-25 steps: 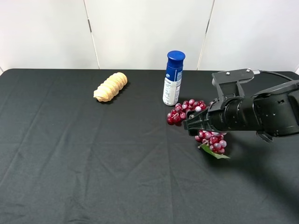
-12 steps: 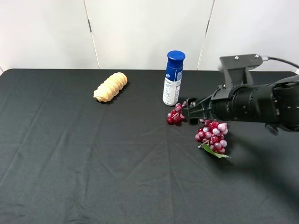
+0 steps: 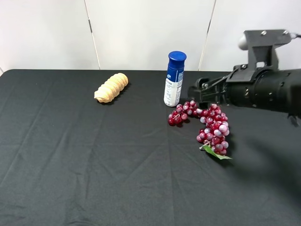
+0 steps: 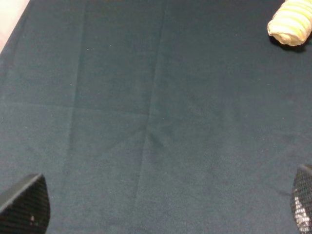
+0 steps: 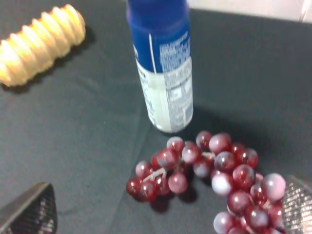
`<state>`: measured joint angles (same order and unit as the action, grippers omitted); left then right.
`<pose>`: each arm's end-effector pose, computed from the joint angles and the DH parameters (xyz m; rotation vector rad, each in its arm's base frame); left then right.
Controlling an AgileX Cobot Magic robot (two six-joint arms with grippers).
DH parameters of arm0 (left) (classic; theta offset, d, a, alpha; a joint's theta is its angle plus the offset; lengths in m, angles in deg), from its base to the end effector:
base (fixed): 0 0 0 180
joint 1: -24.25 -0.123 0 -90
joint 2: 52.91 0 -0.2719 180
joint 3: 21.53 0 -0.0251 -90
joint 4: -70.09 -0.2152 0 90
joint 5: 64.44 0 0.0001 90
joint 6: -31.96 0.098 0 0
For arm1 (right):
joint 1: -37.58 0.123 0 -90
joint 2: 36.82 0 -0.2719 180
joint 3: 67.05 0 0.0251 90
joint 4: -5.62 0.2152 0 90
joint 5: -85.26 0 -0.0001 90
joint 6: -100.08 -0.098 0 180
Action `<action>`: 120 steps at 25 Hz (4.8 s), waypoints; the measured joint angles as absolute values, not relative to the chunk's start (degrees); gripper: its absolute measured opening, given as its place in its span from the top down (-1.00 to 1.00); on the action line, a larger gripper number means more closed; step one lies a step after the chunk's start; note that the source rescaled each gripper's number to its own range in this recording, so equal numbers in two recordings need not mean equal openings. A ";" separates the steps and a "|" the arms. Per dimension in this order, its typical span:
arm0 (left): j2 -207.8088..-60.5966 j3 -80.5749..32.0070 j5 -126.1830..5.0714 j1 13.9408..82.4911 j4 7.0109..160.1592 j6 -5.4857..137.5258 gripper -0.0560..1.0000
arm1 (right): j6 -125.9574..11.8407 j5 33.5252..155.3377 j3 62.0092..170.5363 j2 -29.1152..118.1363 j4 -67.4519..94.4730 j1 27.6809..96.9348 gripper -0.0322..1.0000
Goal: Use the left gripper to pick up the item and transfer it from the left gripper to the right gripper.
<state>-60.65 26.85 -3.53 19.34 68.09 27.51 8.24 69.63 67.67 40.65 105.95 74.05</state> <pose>-0.0177 0.0015 0.2558 -0.1684 2.0354 0.0468 0.1862 0.1055 0.2381 -0.3022 2.1526 0.1959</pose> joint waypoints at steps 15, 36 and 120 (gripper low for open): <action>-60.65 26.85 -3.53 19.34 68.09 27.51 -0.97 | 8.33 68.64 67.67 35.32 105.95 74.05 -1.00; -60.65 26.85 -3.53 19.34 68.09 27.51 -0.97 | -29.76 79.92 67.79 35.32 68.93 69.37 -1.00; -60.65 26.85 -3.53 19.34 68.09 27.51 -0.97 | -73.59 150.13 66.90 -27.27 8.19 53.19 -1.00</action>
<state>-60.65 26.85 -3.53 19.34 68.09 27.51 -73.59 150.13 66.90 -27.27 8.19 53.19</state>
